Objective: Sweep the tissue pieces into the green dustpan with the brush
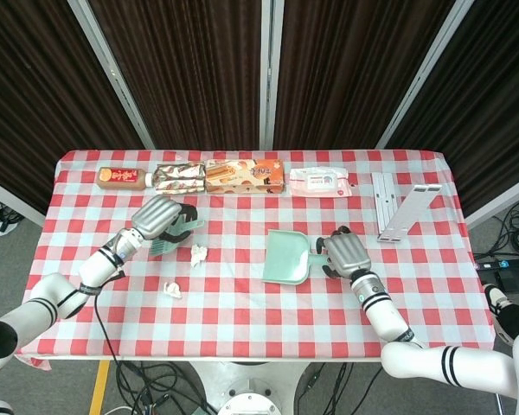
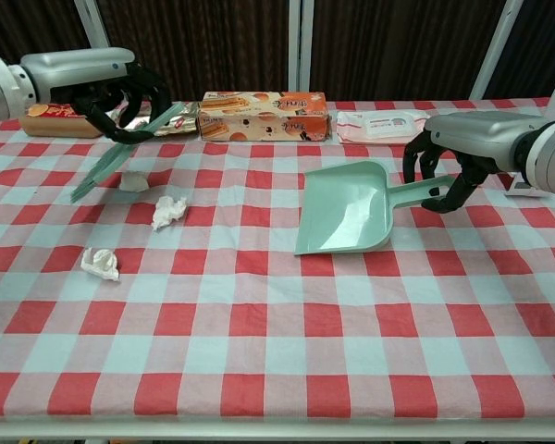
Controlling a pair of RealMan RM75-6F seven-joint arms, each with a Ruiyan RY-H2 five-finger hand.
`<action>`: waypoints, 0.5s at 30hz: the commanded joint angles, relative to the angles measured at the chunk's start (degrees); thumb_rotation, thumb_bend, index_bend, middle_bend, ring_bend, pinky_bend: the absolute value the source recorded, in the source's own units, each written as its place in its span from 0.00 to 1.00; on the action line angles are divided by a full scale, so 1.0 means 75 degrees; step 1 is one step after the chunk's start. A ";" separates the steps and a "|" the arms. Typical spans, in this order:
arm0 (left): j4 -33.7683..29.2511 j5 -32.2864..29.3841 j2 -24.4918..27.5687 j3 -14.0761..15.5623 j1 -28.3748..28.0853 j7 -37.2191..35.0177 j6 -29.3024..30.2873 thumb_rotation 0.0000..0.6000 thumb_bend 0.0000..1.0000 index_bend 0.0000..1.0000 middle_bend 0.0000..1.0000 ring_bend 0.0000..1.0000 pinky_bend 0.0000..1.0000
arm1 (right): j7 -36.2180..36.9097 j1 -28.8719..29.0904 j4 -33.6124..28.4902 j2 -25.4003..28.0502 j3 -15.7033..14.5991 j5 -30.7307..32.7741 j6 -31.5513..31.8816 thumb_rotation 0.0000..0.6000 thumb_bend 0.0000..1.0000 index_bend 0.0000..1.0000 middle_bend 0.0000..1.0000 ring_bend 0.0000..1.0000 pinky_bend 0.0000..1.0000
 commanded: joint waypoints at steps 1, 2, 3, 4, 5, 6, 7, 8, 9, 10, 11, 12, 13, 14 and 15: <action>0.0579 -0.0188 -0.0137 -0.0002 0.0093 0.0237 -0.0385 1.00 0.43 0.49 0.51 0.61 0.86 | -0.0001 0.0001 0.0005 -0.0002 -0.0003 -0.0002 -0.0011 1.00 0.37 0.62 0.57 0.28 0.17; 0.0848 -0.0231 -0.0270 0.0002 0.0087 0.0287 -0.0546 1.00 0.43 0.49 0.51 0.61 0.86 | -0.0001 0.0000 0.0001 0.0000 0.0001 -0.0003 -0.0008 1.00 0.37 0.62 0.57 0.28 0.17; 0.1053 -0.0277 -0.0369 -0.0017 0.0059 0.0269 -0.0691 1.00 0.43 0.49 0.51 0.61 0.86 | -0.0001 -0.0001 -0.0002 0.0002 0.0005 -0.0004 -0.0001 1.00 0.37 0.62 0.57 0.28 0.17; 0.1237 -0.0306 -0.0473 -0.0019 0.0018 0.0193 -0.0863 1.00 0.43 0.49 0.51 0.60 0.86 | -0.0001 -0.0004 -0.0007 0.0002 0.0011 -0.0004 0.0009 1.00 0.37 0.62 0.57 0.28 0.17; 0.1474 -0.0329 -0.0631 -0.0016 -0.0015 0.0077 -0.1030 1.00 0.43 0.49 0.51 0.60 0.86 | -0.0005 -0.0004 -0.0008 0.0003 0.0018 0.0004 0.0019 1.00 0.37 0.62 0.57 0.28 0.17; 0.1698 -0.0335 -0.0791 -0.0009 -0.0042 -0.0046 -0.1153 1.00 0.43 0.49 0.51 0.59 0.86 | -0.0016 -0.0002 -0.0007 0.0006 0.0023 0.0021 0.0023 1.00 0.37 0.62 0.57 0.28 0.17; 0.1854 -0.0331 -0.0905 -0.0003 -0.0060 -0.0139 -0.1216 1.00 0.43 0.49 0.51 0.58 0.86 | -0.0026 0.0000 -0.0006 0.0006 0.0025 0.0036 0.0025 1.00 0.37 0.62 0.57 0.28 0.17; 0.1997 -0.0325 -0.1016 -0.0006 -0.0076 -0.0235 -0.1241 1.00 0.43 0.49 0.51 0.57 0.86 | -0.0040 0.0002 -0.0007 0.0007 0.0026 0.0051 0.0030 1.00 0.37 0.62 0.57 0.28 0.17; 0.2105 -0.0313 -0.1119 0.0000 -0.0089 -0.0350 -0.1267 1.00 0.43 0.49 0.51 0.57 0.86 | -0.0053 0.0003 -0.0010 0.0007 0.0026 0.0066 0.0035 1.00 0.37 0.62 0.57 0.28 0.17; 0.2190 -0.0290 -0.1226 0.0012 -0.0112 -0.0546 -0.1295 1.00 0.43 0.49 0.51 0.56 0.86 | -0.0069 0.0006 -0.0015 0.0007 0.0030 0.0086 0.0043 1.00 0.37 0.62 0.57 0.28 0.17; 0.2222 -0.0257 -0.1286 0.0031 -0.0134 -0.0702 -0.1305 1.00 0.43 0.49 0.51 0.56 0.86 | -0.0083 0.0010 -0.0018 0.0007 0.0032 0.0099 0.0047 1.00 0.37 0.62 0.57 0.28 0.17; 0.2243 -0.0206 -0.1330 0.0064 -0.0160 -0.0839 -0.1301 1.00 0.43 0.49 0.51 0.56 0.86 | -0.0099 0.0016 -0.0021 0.0008 0.0034 0.0111 0.0049 1.00 0.37 0.62 0.57 0.28 0.17; 0.2253 -0.0134 -0.1372 0.0107 -0.0194 -0.0987 -0.1269 1.00 0.44 0.49 0.51 0.56 0.86 | -0.0118 0.0024 -0.0027 0.0006 0.0039 0.0127 0.0053 1.00 0.37 0.62 0.57 0.28 0.17; 0.2244 -0.0092 -0.1398 0.0124 -0.0213 -0.1072 -0.1221 1.00 0.44 0.49 0.51 0.56 0.86 | -0.0132 0.0031 -0.0033 0.0006 0.0043 0.0137 0.0056 1.00 0.37 0.62 0.57 0.28 0.17; 0.2205 -0.0056 -0.1414 0.0136 -0.0230 -0.1155 -0.1166 1.00 0.44 0.49 0.51 0.56 0.86 | -0.0144 0.0036 -0.0040 0.0007 0.0045 0.0146 0.0058 1.00 0.37 0.62 0.57 0.28 0.17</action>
